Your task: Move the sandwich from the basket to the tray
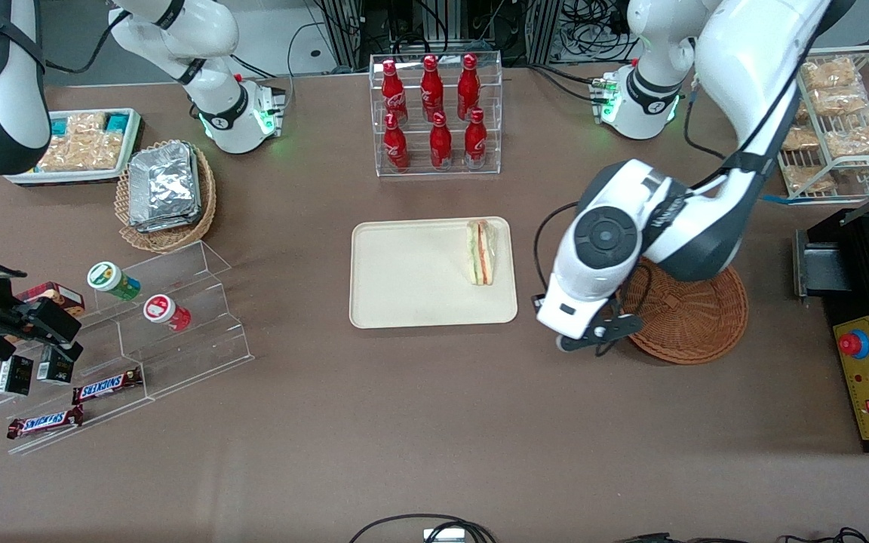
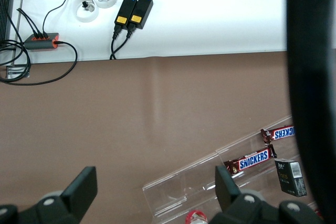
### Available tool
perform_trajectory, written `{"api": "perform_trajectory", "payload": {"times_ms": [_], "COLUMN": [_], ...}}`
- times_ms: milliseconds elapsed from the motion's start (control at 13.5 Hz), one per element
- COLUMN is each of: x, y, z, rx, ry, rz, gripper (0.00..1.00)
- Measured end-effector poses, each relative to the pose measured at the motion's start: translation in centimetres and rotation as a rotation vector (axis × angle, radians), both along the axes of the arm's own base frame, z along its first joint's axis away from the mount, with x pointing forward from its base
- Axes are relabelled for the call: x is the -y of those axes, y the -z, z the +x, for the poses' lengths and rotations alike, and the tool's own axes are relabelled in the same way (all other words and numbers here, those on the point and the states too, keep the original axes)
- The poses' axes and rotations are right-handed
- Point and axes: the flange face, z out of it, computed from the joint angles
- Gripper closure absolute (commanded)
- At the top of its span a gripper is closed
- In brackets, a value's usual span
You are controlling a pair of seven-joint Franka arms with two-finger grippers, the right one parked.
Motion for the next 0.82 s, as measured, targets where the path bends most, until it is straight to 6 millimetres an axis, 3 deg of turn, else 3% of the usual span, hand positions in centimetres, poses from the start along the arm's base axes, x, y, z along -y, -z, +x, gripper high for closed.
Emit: {"api": "perform_trajectory", "payload": {"times_ms": [297,595,818], "x": [-3.7,-6.0,-10.5], "y": [-3.8,-6.3,-9.4], "z": [0.8,1.3,1.6], "rx": [0.025,0.011,-0.001], "ry": [-0.059,-0.010,0.025], "rz": [0.032,0.046,0.008], "gripper": [0.35,0.34,0.34]}}
